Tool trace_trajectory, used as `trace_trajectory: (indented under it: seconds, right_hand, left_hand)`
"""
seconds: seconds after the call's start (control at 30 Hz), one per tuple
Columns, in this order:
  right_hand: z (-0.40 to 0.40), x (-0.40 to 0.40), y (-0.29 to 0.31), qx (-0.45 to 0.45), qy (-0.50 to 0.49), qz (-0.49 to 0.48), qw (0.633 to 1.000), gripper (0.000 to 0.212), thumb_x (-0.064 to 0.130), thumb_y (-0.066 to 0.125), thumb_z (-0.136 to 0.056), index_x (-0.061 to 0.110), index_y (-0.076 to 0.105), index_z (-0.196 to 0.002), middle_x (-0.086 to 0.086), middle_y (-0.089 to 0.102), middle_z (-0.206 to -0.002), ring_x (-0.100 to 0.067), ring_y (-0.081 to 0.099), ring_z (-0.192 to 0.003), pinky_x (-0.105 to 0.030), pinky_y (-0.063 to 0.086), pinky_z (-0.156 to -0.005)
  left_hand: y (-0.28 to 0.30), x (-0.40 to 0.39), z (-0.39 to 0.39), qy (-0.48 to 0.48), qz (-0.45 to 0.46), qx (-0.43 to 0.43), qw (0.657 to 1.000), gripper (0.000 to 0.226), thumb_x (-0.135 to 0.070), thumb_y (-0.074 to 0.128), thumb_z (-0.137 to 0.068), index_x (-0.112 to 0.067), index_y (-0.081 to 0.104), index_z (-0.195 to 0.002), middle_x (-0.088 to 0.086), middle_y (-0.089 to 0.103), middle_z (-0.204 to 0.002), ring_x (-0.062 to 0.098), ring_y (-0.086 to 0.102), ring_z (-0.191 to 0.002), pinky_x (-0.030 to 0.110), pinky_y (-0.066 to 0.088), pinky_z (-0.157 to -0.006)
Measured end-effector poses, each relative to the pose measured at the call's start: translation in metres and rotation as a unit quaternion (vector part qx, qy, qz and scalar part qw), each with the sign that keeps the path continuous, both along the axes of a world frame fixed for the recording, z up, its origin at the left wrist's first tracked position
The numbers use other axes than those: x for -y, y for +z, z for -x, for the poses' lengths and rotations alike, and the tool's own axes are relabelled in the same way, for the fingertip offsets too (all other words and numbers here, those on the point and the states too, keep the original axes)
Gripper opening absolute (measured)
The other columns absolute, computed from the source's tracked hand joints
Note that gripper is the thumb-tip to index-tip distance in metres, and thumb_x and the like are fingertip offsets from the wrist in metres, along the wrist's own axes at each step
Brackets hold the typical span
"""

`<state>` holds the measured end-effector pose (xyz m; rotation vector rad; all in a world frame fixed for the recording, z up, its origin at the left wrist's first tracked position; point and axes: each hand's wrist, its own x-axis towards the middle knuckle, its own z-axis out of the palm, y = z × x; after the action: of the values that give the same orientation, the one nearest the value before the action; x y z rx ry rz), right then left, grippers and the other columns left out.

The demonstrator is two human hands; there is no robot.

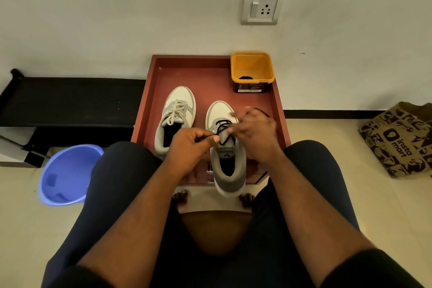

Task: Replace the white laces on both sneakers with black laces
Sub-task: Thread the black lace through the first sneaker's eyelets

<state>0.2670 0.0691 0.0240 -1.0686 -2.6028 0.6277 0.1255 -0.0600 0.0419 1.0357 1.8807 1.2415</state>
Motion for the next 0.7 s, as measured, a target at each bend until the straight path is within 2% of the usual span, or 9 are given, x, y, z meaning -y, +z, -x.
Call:
trace_trajectory:
  seconds: [0.07, 0.13, 0.23, 0.3, 0.33, 0.4, 0.5, 0.57, 0.7]
  right_hand:
    - [-0.012, -0.023, 0.004, 0.003, -0.152, 0.021, 0.988, 0.031, 0.047, 0.053, -0.093, 0.033, 0.068, -0.116, 0.016, 0.050, -0.141, -0.015, 0.034, -0.136, -0.044, 0.025, -0.107]
    - [-0.023, -0.033, 0.009, 0.016, -0.229, 0.038, 0.973, 0.035, 0.042, 0.059, -0.092, 0.032, 0.063, -0.125, 0.010, 0.043, -0.148, -0.021, 0.032, -0.137, -0.046, 0.028, -0.107]
    - [-0.014, -0.011, 0.017, 0.044, -0.083, 0.006, 0.996, 0.060, 0.039, 0.069, -0.085, 0.039, 0.045, -0.140, 0.010, 0.025, -0.157, -0.021, 0.015, -0.145, -0.044, 0.015, -0.113]
    - [-0.001, 0.009, 0.012, -0.001, 0.052, 0.009, 0.999, 0.041, 0.039, 0.066, -0.086, 0.037, 0.061, -0.126, 0.013, 0.036, -0.151, -0.017, 0.016, -0.144, -0.034, 0.008, -0.107]
    - [0.003, 0.013, 0.008, -0.032, 0.072, 0.020, 0.997, 0.028, 0.037, 0.064, -0.088, 0.033, 0.069, -0.115, 0.013, 0.048, -0.143, -0.016, 0.023, -0.141, -0.033, 0.010, -0.106]
    - [0.001, 0.003, 0.003, -0.103, 0.008, 0.060, 0.993, 0.021, 0.033, 0.063, -0.090, 0.025, 0.074, -0.106, 0.009, 0.063, -0.126, -0.015, 0.042, -0.129, -0.043, 0.025, -0.110]
    - [-0.014, -0.022, 0.004, -0.045, -0.110, 0.015, 0.993, 0.025, 0.034, 0.065, -0.090, 0.022, 0.073, -0.110, 0.007, 0.065, -0.123, -0.017, 0.049, -0.122, -0.041, 0.037, -0.103]
    - [-0.014, -0.023, 0.002, -0.027, -0.091, 0.011, 0.995, 0.025, 0.030, 0.067, -0.088, 0.022, 0.072, -0.111, 0.007, 0.061, -0.129, -0.018, 0.048, -0.123, -0.039, 0.038, -0.103]
    - [0.003, 0.007, -0.003, -0.129, 0.023, 0.090, 0.987, 0.044, 0.022, 0.073, -0.081, 0.021, 0.064, -0.124, 0.002, 0.058, -0.134, -0.015, 0.049, -0.127, -0.041, 0.036, -0.109]
  left_hand:
    - [0.001, 0.003, 0.008, 0.017, 0.009, 0.007, 1.000, 0.004, -0.017, 0.071, -0.087, -0.016, 0.075, -0.088, -0.011, 0.062, -0.056, -0.003, 0.052, -0.050, 0.009, 0.043, -0.054]
    - [0.002, 0.005, 0.013, 0.031, 0.013, 0.013, 0.999, 0.006, -0.015, 0.069, -0.088, -0.011, 0.074, -0.090, -0.008, 0.058, -0.055, -0.003, 0.046, -0.040, 0.008, 0.038, -0.045]
    - [0.002, 0.001, 0.010, 0.015, 0.017, -0.002, 1.000, 0.004, -0.015, 0.071, -0.086, -0.014, 0.075, -0.088, -0.011, 0.062, -0.058, -0.004, 0.052, -0.046, 0.008, 0.040, -0.050]
    - [0.001, -0.002, 0.004, -0.001, 0.015, -0.012, 1.000, 0.006, -0.018, 0.073, -0.084, -0.024, 0.075, -0.084, -0.006, 0.070, -0.066, 0.001, 0.060, -0.060, 0.012, 0.047, -0.058]
    - [0.000, -0.003, 0.003, -0.002, 0.010, -0.009, 1.000, 0.008, -0.019, 0.074, -0.084, -0.027, 0.075, -0.082, -0.003, 0.072, -0.070, 0.005, 0.062, -0.064, 0.015, 0.050, -0.061]
    - [-0.001, -0.002, 0.006, 0.012, -0.002, 0.008, 1.000, 0.007, -0.019, 0.074, -0.084, -0.026, 0.074, -0.083, -0.003, 0.072, -0.069, 0.007, 0.061, -0.064, 0.016, 0.050, -0.063]
    - [-0.001, 0.001, 0.014, 0.032, 0.000, 0.000, 0.999, 0.008, -0.017, 0.072, -0.086, -0.025, 0.072, -0.083, -0.011, 0.063, -0.055, 0.002, 0.052, -0.053, 0.009, 0.043, -0.056]
    - [-0.002, -0.001, 0.015, 0.032, 0.005, -0.015, 0.999, 0.010, -0.017, 0.071, -0.086, -0.025, 0.072, -0.080, -0.007, 0.062, -0.058, 0.003, 0.051, -0.052, 0.010, 0.043, -0.054]
    - [-0.007, -0.010, 0.004, 0.020, 0.001, -0.011, 1.000, 0.017, -0.014, 0.068, -0.089, -0.024, 0.069, -0.075, -0.013, 0.057, -0.050, -0.001, 0.045, -0.045, 0.013, 0.040, -0.049]
